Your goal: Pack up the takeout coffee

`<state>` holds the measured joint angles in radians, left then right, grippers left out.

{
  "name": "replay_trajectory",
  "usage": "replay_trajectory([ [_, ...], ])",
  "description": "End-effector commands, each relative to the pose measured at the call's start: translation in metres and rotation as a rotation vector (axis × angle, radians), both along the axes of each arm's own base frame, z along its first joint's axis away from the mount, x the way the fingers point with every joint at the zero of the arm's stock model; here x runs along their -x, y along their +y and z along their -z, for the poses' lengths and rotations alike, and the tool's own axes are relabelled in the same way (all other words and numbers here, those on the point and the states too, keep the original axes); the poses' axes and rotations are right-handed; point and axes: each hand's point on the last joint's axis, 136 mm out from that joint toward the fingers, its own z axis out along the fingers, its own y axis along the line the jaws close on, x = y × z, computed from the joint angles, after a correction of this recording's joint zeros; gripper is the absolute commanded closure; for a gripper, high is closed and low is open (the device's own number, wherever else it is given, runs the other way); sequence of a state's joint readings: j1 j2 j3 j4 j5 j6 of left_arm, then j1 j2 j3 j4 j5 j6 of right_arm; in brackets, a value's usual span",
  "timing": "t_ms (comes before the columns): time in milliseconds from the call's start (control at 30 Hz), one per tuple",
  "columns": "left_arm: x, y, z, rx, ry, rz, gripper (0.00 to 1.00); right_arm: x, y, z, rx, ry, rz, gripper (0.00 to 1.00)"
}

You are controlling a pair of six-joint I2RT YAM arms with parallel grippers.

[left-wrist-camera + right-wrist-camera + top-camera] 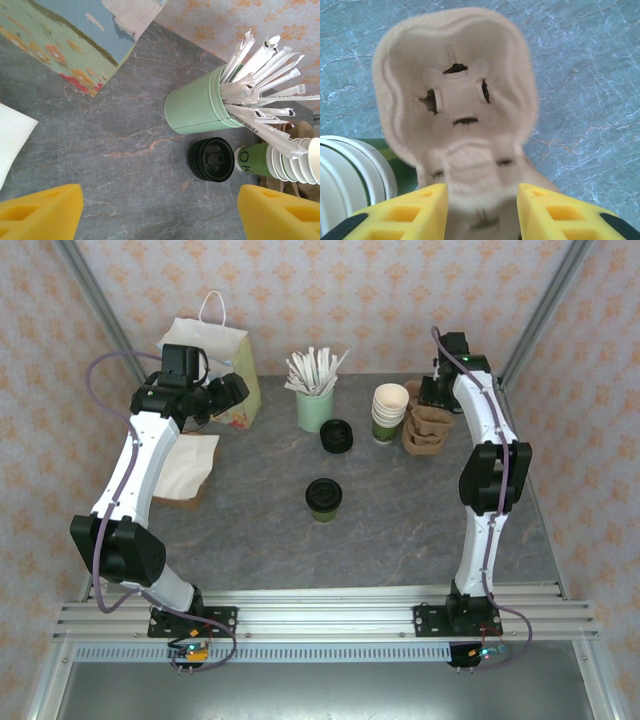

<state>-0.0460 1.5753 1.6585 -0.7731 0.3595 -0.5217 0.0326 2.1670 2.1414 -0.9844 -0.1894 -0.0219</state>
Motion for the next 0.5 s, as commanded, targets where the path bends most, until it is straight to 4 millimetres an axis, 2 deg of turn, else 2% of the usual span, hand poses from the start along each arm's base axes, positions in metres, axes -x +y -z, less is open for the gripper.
replay_trajectory([
  [0, 0.005, -0.003, -0.006, -0.015, -0.025, 0.028, 0.18, 0.007, -0.001, 0.006, -0.025, 0.041, 0.013, 0.6],
  [133, 0.005, -0.003, -0.006, -0.013, -0.027, 0.028, 0.18, 0.006, 0.0, -0.002, -0.026, 0.01, 0.006, 0.62],
  [233, 0.004, -0.003, -0.005, -0.008, -0.026, 0.028, 0.18, 0.005, 0.002, -0.003, -0.034, 0.005, -0.009, 0.59],
  [467, 0.003, -0.004, -0.002, -0.002, -0.02, 0.029, 0.18, 0.003, 0.008, 0.019, -0.031, 0.045, -0.043, 0.52],
])
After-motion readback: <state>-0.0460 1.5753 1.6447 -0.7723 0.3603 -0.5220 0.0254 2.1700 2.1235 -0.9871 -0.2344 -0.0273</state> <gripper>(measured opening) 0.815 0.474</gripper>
